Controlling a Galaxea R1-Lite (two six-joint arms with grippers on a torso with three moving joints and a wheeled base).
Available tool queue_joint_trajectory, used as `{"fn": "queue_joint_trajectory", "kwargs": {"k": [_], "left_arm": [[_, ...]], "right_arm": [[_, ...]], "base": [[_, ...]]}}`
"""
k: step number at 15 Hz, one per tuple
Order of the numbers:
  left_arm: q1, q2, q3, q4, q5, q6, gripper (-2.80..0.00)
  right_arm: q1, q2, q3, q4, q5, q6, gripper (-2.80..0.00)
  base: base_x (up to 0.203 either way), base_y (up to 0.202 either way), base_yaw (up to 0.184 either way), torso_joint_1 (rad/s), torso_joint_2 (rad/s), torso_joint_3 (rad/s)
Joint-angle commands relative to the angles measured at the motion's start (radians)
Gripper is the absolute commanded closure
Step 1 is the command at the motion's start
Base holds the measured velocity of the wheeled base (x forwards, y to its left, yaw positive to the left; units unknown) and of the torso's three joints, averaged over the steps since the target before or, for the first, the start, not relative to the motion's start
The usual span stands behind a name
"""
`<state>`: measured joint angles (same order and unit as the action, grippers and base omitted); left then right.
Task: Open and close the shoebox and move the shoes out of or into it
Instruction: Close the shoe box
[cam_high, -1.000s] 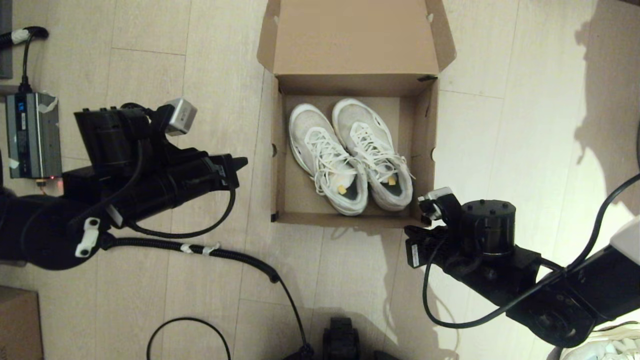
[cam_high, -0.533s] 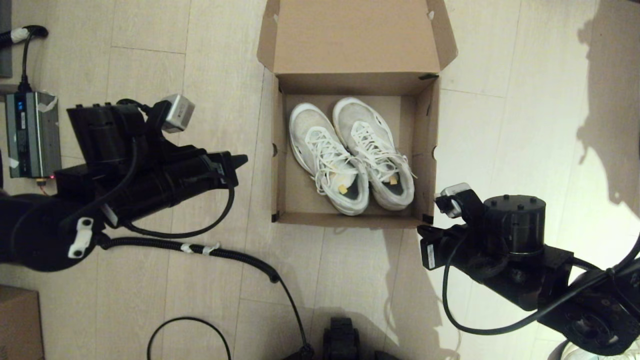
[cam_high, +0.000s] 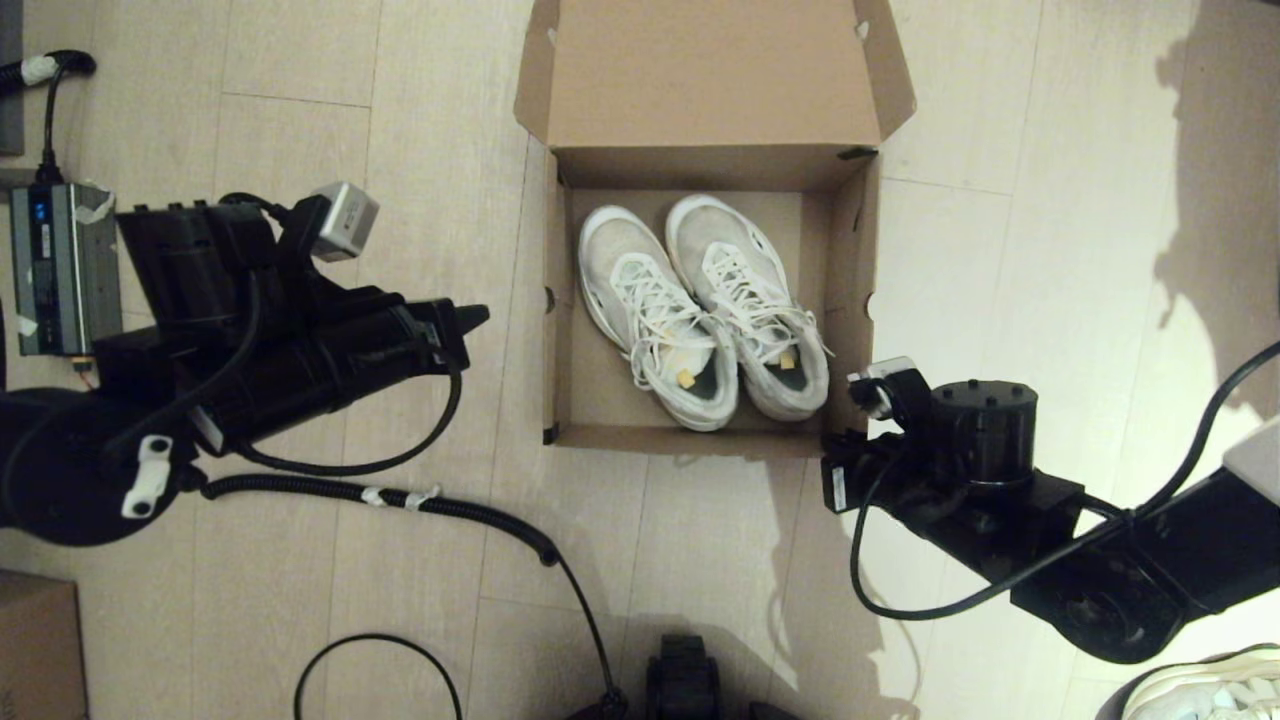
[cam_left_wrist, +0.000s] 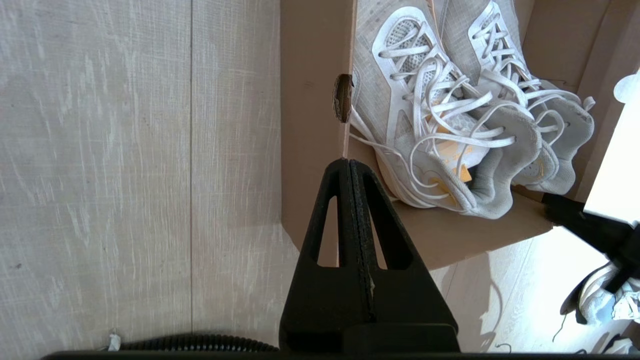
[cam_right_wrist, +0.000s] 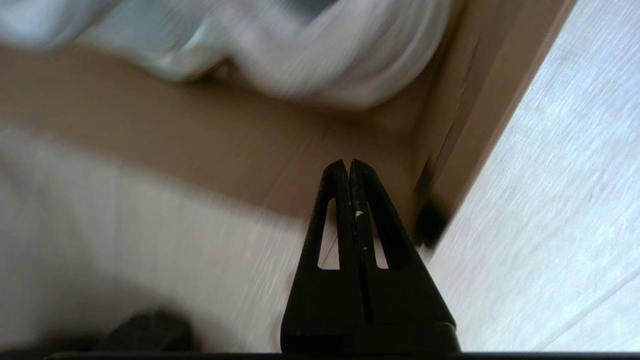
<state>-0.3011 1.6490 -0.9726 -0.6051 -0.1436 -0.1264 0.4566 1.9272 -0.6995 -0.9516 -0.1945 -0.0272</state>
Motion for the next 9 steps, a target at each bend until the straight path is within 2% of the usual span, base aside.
{"fn": "queue_joint_trajectory", "kwargs": {"k": [1,6,9], "left_arm": [[0.001,-0.004,0.002,-0.004,-0.001,-0.001,0.00],[0.000,-0.006,0.005,-0.005,-0.002,-0.001,0.00],[0.000,-0.011,0.001,-0.004,-0.002,-0.001,0.00]], "right_arm": [[-0.020,0.051,-0.030,-0.009,0.001,-0.002,0.00],[-0.021,0.048,-0.003,-0.004,0.003,-0.003,0.00],[-0.011,0.028,0.093,-0.007,0.004,-0.017,0.00]], "base": [[0.000,0.000,0.000,0.000,0.00,0.000],[0.000,0.000,0.000,0.000,0.00,0.000],[0.000,0.000,0.000,0.000,0.00,0.000]]}}
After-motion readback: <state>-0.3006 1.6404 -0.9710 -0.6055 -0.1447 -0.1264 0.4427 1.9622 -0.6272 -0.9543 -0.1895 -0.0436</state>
